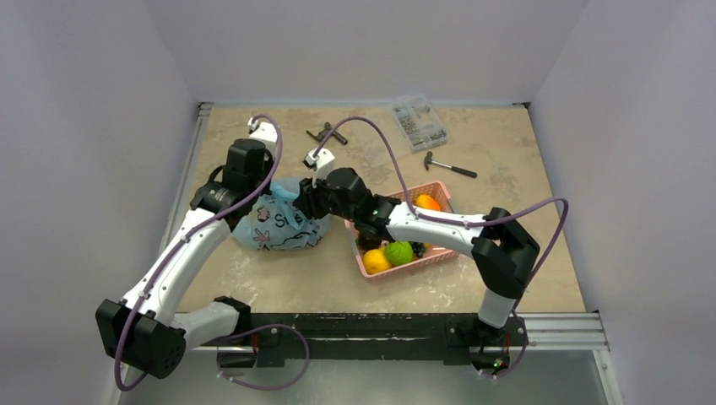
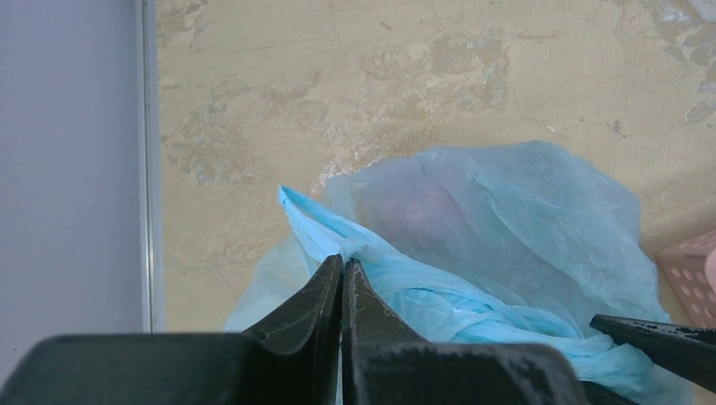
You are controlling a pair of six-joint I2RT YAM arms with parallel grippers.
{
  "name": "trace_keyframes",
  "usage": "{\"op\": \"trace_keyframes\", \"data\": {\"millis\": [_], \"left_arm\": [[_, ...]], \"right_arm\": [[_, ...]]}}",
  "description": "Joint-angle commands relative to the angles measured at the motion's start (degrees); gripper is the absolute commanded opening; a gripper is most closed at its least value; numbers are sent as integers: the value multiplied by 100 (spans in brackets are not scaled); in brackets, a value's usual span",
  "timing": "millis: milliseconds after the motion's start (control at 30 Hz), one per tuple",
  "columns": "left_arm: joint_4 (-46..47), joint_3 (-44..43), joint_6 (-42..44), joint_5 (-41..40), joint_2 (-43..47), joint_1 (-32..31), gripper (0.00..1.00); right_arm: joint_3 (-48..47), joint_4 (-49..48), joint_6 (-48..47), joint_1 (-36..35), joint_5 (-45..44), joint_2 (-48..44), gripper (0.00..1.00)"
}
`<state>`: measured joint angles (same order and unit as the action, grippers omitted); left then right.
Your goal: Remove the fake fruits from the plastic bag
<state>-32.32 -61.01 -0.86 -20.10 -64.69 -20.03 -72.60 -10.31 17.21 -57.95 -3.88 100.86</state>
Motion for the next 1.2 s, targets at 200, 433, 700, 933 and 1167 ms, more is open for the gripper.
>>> {"op": "trace_keyframes", "data": {"millis": [200, 433, 700, 933, 1167], "left_arm": [[205, 85, -372, -2228, 290, 29, 0], [738, 437, -255, -1599, 824, 61, 0], [908, 544, -123, -1058, 961, 56, 0], [902, 520, -142, -933, 939, 54, 0], [911, 528, -154, -949, 923, 56, 0]], "right_arm": [[2167, -3617, 2189, 504, 882, -852, 1], [2438, -4833, 3088, 1005, 2104, -237, 3], [1384, -2013, 1244, 860, 1362, -669, 56], [-90, -185, -516, 267, 326, -371, 90], [-839, 210, -538, 131, -102, 107, 79]]}}
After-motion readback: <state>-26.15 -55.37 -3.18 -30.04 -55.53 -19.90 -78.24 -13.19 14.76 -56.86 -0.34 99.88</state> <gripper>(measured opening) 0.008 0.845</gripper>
